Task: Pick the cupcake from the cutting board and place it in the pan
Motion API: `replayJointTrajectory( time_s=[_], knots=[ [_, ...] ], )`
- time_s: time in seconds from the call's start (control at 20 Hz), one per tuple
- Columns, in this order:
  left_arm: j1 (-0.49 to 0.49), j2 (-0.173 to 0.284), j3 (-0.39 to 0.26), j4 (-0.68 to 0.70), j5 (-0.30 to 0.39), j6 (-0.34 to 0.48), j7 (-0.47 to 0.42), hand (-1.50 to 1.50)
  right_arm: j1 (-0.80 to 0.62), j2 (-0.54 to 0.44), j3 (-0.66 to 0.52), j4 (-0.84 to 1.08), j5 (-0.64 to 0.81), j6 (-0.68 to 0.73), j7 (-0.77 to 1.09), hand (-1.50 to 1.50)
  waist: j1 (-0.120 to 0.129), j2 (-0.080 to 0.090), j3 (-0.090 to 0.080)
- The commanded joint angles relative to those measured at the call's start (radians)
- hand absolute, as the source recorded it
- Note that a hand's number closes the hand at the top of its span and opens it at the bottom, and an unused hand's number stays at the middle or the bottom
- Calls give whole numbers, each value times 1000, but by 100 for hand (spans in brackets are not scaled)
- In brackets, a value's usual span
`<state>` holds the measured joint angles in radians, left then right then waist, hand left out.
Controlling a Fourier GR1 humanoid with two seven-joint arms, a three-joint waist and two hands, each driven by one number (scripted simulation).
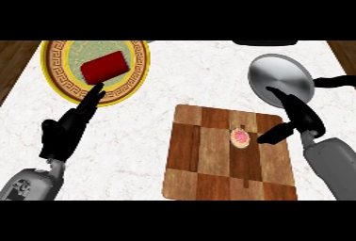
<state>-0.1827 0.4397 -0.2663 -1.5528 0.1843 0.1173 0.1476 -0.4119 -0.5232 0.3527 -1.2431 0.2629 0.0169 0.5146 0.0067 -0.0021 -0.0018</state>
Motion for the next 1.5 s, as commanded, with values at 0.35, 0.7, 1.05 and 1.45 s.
replayJointTrajectory(
  time_s=[0.35, 0.7, 1.05, 1.45],
  knots=[
    [-9, -7, 14, -15, 2, -24, 22, 0, -313, 85, 74, 168, -162, 556, 418, -150, 30, 7, 1],
    [-2, -61, 0, 6, -60, 6, 0, 0, -363, 240, 99, 169, -199, 564, 629, -150, 0, 2, 1],
    [-6, -53, 44, 22, -45, -35, 10, 0, -338, 235, 146, 190, -141, 558, 615, -150, -1, 3, 1],
    [47, -49, 56, -38, -68, -59, 20, 0, -222, 164, 150, 37, -137, 613, 651, -150, -12, -4, 1]
  ],
)
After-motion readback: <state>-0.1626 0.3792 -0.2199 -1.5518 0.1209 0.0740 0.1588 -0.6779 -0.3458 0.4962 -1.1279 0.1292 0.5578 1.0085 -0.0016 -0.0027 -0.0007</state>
